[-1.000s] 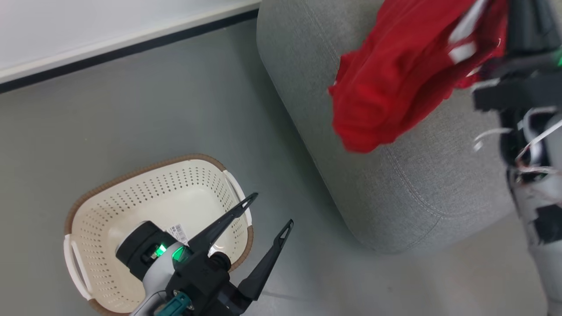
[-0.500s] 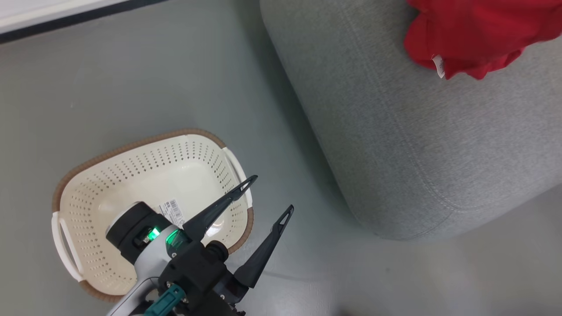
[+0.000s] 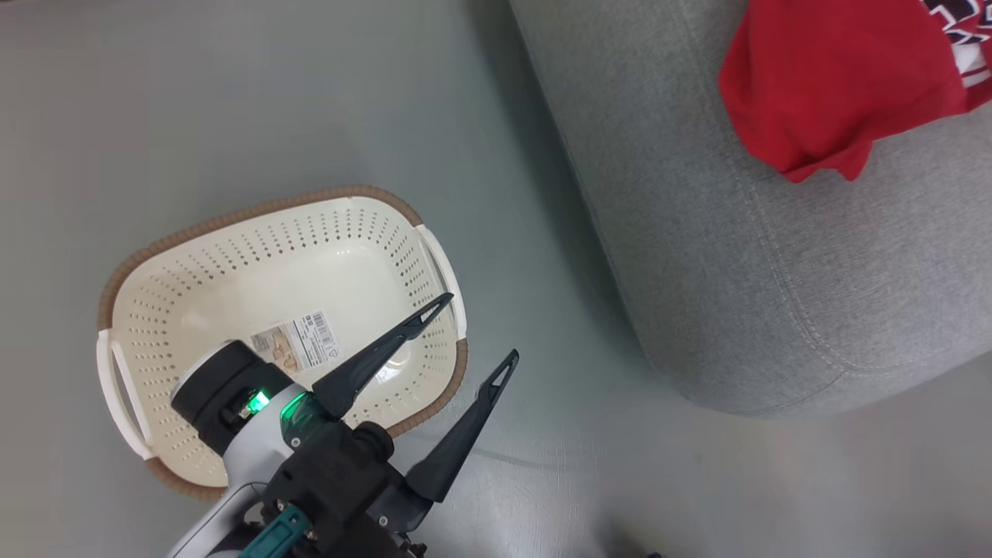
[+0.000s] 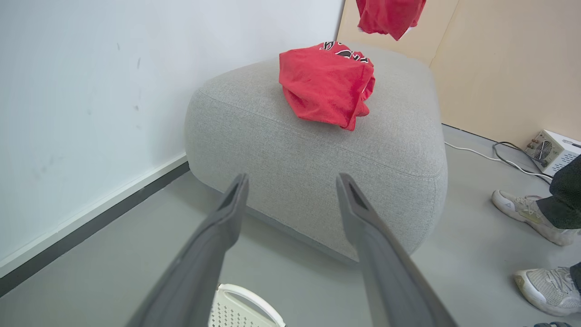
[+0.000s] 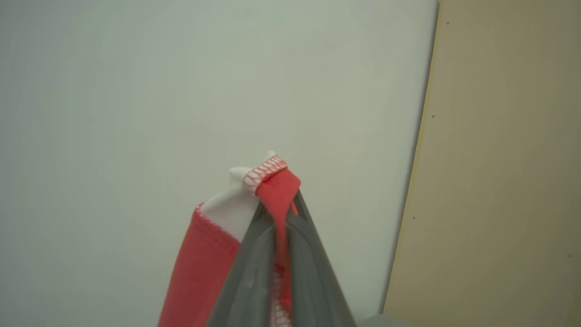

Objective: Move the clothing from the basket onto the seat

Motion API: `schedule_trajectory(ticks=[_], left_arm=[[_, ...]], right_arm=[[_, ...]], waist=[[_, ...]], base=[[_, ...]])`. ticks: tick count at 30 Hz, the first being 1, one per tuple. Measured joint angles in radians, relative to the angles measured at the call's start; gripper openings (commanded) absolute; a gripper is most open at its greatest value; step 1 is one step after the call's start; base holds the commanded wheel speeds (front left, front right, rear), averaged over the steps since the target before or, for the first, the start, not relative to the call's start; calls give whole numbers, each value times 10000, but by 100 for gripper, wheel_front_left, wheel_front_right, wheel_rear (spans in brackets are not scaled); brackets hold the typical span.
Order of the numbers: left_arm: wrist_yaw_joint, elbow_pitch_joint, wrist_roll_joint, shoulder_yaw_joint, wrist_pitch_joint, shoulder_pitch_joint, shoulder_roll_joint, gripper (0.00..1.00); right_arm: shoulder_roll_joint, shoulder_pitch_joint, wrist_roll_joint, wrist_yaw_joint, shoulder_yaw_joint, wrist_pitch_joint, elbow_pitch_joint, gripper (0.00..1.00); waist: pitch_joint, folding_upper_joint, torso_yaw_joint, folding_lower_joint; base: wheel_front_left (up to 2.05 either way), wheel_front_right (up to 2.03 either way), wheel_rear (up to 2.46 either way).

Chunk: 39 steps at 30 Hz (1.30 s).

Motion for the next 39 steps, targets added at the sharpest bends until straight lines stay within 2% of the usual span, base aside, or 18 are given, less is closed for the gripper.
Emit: schedule_trajectory(ticks=[6, 22, 28, 30, 31, 39], left_arm=[[-63, -198, 0, -25, 59, 0, 222, 100], [-84, -142, -13, -261, 86, -370, 359, 100], [-86, 117, -61, -293, -17, -429, 360, 100], [-86, 163, -98, -284, -56, -438, 362, 100], [-86, 213, -102, -284, -109, -456, 353, 100], [-82, 556, -132, -209, -408, -527, 198, 100]], right_arm=[[71, 512, 236, 50, -79, 44, 593, 0], [1962, 2181, 472, 351, 777, -111, 2347, 0], [2230, 2396, 468, 353, 932, -345, 2796, 0], [2232, 2396, 433, 355, 1035, -433, 2855, 60], [2238, 2396, 370, 372, 1120, -502, 2894, 100], [2522, 2633, 4, 537, 1726, -823, 2982, 100]], waist=[[377, -1, 34, 0], [926, -1, 140, 1], [853, -1, 241, 1], [781, -1, 266, 0], [739, -1, 276, 0], [266, -1, 295, 0]], base=[[0, 0, 0], [0, 0, 0], [0, 0, 0], [0, 0, 0], [0, 0, 0], [0, 0, 0]])
